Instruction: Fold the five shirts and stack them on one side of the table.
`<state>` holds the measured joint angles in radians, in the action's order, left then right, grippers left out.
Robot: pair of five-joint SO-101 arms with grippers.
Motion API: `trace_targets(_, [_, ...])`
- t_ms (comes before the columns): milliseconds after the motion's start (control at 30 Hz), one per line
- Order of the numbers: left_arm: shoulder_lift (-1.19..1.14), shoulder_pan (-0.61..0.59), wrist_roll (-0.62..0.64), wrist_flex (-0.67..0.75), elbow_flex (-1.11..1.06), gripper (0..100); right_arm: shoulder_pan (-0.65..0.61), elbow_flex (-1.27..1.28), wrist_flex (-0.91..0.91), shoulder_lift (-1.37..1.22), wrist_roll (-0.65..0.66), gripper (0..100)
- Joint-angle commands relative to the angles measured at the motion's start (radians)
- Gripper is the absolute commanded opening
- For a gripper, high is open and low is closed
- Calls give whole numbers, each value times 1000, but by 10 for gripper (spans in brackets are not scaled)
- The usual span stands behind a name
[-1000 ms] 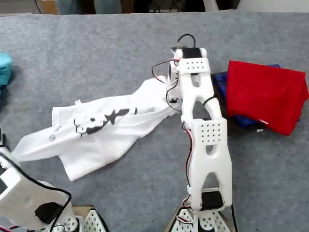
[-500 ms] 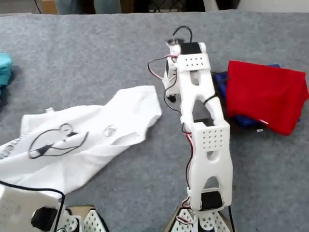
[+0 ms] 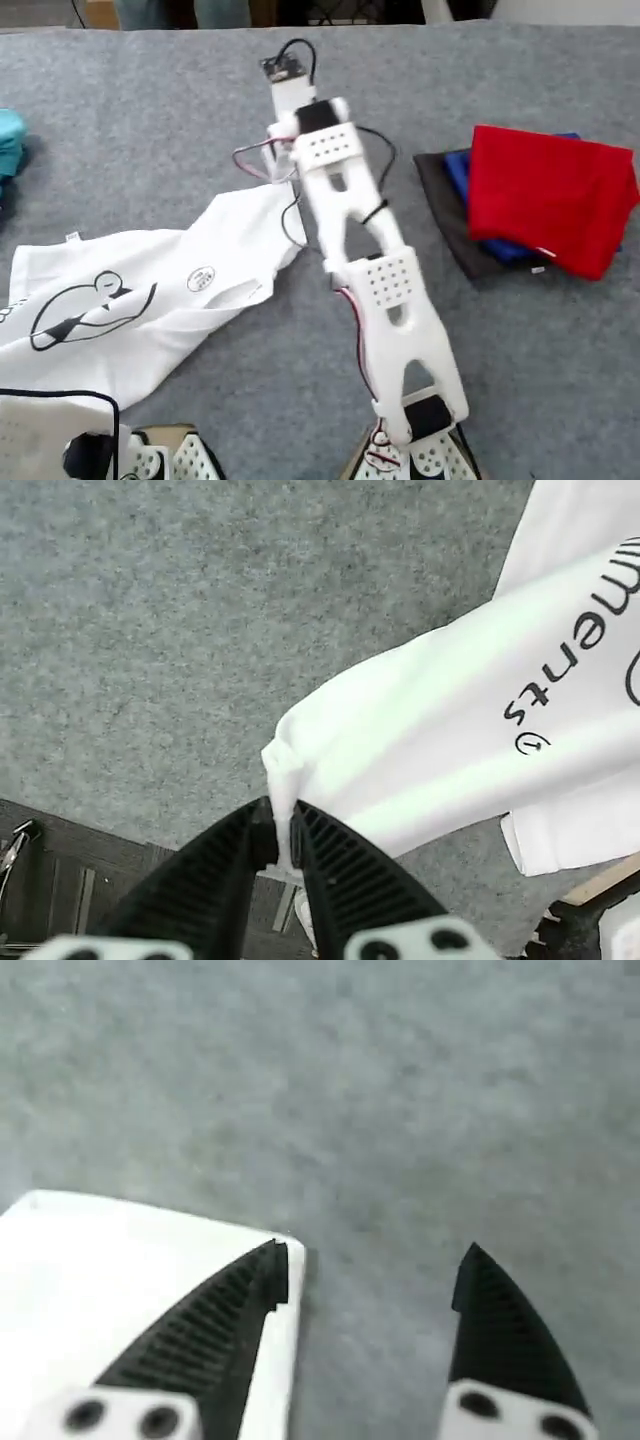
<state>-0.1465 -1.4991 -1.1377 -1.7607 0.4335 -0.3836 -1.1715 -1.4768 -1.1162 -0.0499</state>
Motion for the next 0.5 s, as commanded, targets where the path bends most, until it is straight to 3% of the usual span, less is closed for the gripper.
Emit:
trace_targets(0, [12, -5, 9, 0, 47, 29, -29, -120, 35, -64, -40, 276])
trace_targets(233, [12, 22, 54, 2, -36, 29, -31, -206, 6, -176, -49, 276])
trace_targets(467, [12, 35, 63, 2, -82, 29, -25, -206, -54, -82, -48, 276])
